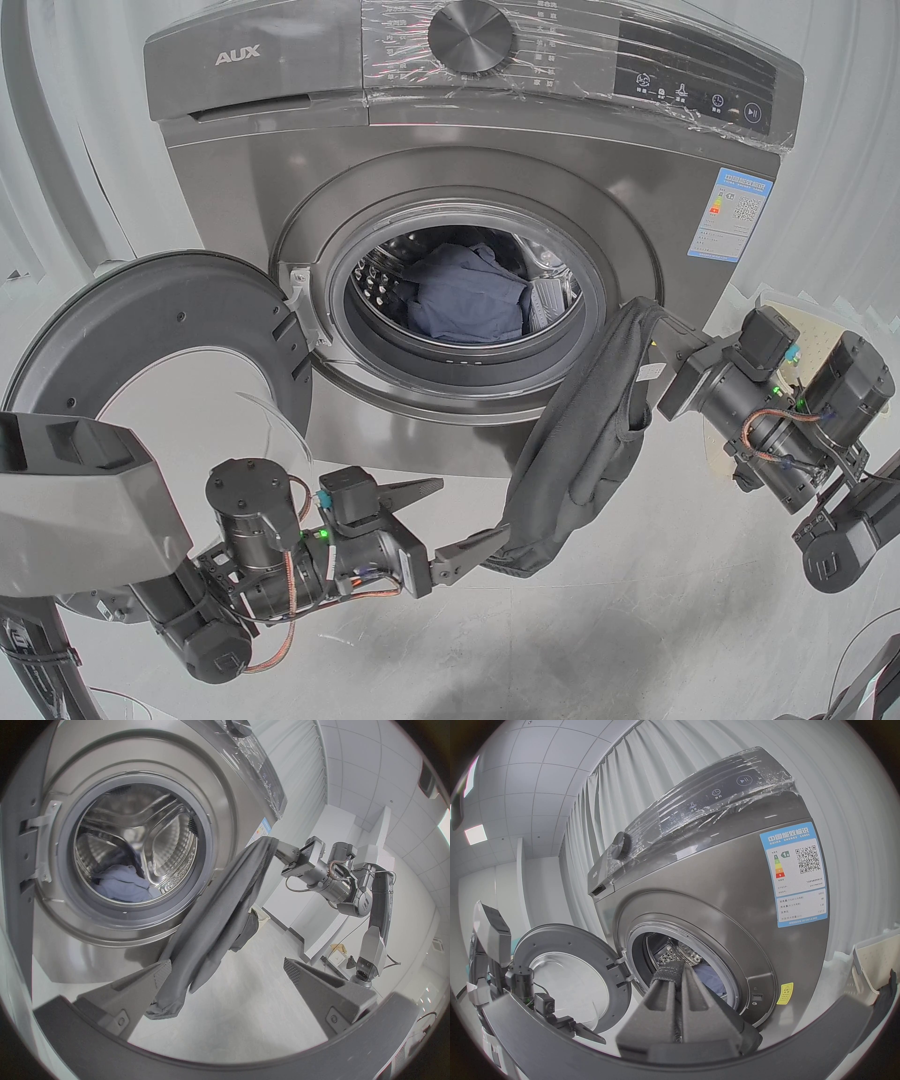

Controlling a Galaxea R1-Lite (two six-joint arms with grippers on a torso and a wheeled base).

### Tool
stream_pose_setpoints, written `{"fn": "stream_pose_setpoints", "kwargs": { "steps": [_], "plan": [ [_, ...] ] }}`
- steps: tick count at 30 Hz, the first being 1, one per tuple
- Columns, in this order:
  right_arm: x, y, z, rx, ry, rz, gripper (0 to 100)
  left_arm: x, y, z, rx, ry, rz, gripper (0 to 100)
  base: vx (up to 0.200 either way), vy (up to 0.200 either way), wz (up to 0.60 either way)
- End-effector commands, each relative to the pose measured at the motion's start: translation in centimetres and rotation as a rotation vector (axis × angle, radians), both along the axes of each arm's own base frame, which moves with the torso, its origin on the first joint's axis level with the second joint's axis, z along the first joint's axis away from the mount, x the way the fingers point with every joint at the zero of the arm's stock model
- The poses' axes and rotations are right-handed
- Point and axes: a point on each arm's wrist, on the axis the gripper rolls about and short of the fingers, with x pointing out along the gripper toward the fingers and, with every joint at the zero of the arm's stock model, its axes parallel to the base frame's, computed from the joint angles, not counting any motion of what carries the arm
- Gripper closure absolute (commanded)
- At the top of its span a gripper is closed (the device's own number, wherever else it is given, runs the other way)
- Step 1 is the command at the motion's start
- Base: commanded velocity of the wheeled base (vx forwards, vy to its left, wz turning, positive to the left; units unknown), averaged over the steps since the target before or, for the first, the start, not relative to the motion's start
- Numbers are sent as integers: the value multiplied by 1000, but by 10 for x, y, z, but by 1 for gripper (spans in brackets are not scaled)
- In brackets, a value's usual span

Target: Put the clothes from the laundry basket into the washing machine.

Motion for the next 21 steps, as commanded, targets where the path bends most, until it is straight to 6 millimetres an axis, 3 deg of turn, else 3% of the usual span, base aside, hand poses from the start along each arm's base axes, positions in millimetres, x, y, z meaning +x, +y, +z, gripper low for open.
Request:
{"fn": "stream_pose_setpoints", "kwargs": {
  "steps": [1,14,21],
  "plan": [
    [10,5,-7,-1,20,-22,100,5,-19,-4,-12,-13,-36,0,0,0,0],
    [17,19,-1,45,8,-27,100,15,-48,-17,-19,-28,-43,0,0,0,0],
    [13,27,2,57,3,5,100,34,-71,-30,-35,-49,-23,0,0,0,0]
  ]
}}
